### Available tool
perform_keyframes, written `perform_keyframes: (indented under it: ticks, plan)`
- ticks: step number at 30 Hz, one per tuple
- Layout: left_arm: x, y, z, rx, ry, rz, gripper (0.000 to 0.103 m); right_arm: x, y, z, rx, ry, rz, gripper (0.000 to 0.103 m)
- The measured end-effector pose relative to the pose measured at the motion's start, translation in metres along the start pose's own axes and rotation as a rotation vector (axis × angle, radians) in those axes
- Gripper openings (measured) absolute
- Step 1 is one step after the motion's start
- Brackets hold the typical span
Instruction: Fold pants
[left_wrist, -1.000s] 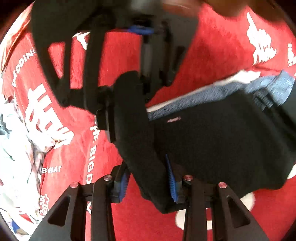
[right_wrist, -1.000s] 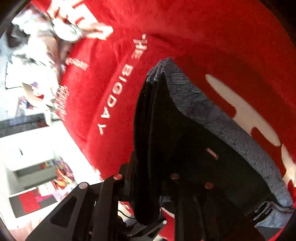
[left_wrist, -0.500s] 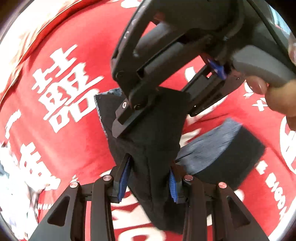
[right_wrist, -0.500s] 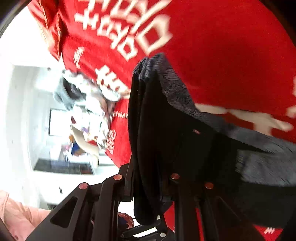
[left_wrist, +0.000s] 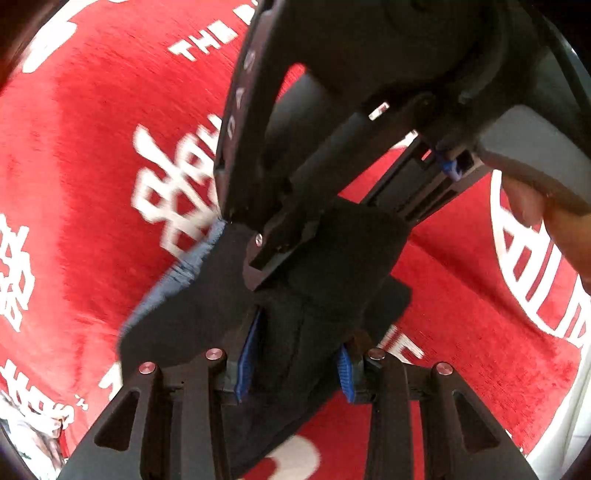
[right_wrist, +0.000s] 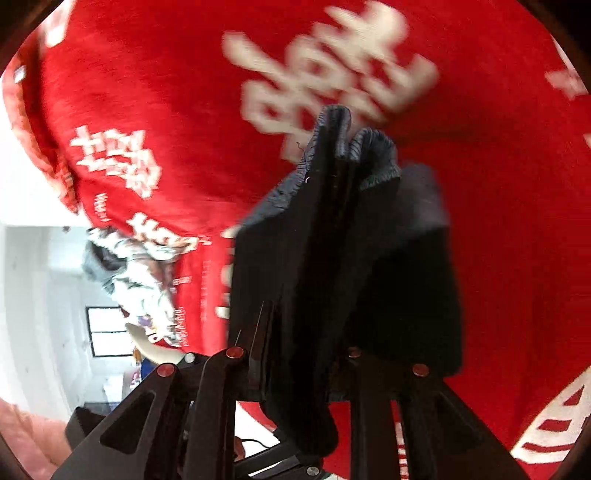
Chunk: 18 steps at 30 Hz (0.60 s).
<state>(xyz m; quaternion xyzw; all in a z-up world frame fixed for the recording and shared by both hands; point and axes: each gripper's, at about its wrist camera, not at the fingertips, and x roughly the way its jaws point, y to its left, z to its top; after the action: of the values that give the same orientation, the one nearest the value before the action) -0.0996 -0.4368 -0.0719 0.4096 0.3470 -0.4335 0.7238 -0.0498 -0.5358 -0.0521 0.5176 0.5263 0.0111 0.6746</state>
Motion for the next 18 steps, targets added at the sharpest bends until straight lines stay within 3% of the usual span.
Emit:
perform_keyframes:
  ticks: [2, 5, 8, 9, 11, 12, 15, 17, 18]
  plan:
    - [0.007, -0.008, -0.002, 0.016, 0.015, 0.004, 0.038, 0.007, -0.024, -0.006, 0.033, 0.014, -0.009, 0.023]
    - [0.008, -0.008, -0.005, 0.030, 0.017, 0.020, 0.053, 0.014, -0.044, -0.010, 0.079, 0.012, 0.011, 0.026]
    - [-0.002, 0.011, -0.009, -0.020, 0.041, -0.052, 0.057, 0.007, -0.044, -0.012, 0.104, 0.004, 0.002, 0.034]
    - [-0.008, 0.021, -0.011, -0.048, 0.047, -0.070, 0.057, 0.002, -0.042, -0.014, 0.102, 0.002, -0.010, 0.035]
    - [-0.022, 0.034, -0.020, -0.107, 0.056, -0.089, 0.063, -0.014, -0.040, -0.016, 0.072, -0.011, -0.075, 0.050]
    - [-0.032, 0.045, -0.025, -0.142, 0.052, -0.085, 0.072, -0.020, -0.033, -0.016, 0.046, -0.025, -0.137, 0.052]
    - [-0.056, 0.080, -0.037, -0.211, 0.012, -0.021, 0.074, -0.047, -0.027, -0.020, -0.005, -0.073, -0.277, 0.052]
    - [-0.060, 0.105, -0.044, -0.241, -0.005, 0.029, 0.074, -0.060, -0.017, -0.022, -0.024, -0.102, -0.321, 0.031]
    - [-0.057, 0.118, -0.048, -0.253, 0.007, 0.053, 0.074, -0.063, -0.012, -0.023, -0.034, -0.109, -0.319, 0.027]
